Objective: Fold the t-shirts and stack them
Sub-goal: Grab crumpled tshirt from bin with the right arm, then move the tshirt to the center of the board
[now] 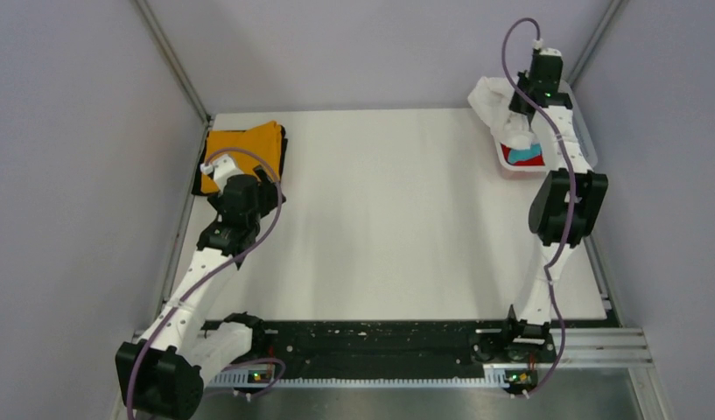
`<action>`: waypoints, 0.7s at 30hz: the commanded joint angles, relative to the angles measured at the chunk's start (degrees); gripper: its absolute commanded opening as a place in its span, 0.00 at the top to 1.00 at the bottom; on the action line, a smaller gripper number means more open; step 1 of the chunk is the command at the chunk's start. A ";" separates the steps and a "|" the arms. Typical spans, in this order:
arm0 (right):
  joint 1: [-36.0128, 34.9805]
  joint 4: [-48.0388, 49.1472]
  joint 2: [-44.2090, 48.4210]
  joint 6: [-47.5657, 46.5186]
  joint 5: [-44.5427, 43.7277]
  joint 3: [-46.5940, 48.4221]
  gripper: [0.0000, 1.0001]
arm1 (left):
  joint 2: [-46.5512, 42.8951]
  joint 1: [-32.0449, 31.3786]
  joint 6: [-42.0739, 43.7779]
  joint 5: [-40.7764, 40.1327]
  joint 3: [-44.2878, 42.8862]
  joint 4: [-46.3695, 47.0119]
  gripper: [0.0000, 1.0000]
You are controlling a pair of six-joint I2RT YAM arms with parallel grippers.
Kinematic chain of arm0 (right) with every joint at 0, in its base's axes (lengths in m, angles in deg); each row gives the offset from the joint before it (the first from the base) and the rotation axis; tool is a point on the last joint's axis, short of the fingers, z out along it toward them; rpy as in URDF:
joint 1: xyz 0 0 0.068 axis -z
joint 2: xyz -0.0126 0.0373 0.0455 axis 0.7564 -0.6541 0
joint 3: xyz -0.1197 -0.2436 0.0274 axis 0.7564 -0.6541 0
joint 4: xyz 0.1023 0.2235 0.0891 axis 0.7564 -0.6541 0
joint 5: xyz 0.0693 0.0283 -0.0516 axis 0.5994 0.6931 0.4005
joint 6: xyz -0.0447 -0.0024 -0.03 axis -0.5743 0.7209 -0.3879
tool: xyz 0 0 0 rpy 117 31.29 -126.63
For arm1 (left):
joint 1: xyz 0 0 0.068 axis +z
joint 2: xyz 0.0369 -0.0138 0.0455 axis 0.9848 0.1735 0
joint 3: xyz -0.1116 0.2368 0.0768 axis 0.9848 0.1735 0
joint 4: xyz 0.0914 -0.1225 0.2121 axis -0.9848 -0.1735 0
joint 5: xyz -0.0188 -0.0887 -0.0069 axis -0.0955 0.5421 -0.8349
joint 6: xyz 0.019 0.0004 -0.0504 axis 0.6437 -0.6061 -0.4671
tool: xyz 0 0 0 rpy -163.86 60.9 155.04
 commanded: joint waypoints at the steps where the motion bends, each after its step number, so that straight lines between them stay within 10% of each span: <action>1: -13.66 0.70 15.57 -10.35 -2.58 1.74 1.00 | -3.28 0.28 -1.32 2.19 1.76 6.51 0.01; 8: -29.57 2.95 22.42 -17.42 9.70 1.50 1.00 | -3.40 0.28 -1.84 1.40 0.84 3.22 0.01; 16: -30.84 3.71 29.70 -13.44 27.10 -7.79 1.00 | -10.57 0.28 -4.27 -1.02 4.54 1.19 0.01; 21: -30.58 6.52 39.45 -8.81 14.27 -30.26 1.00 | -10.78 0.28 -5.08 -0.49 5.13 0.43 0.01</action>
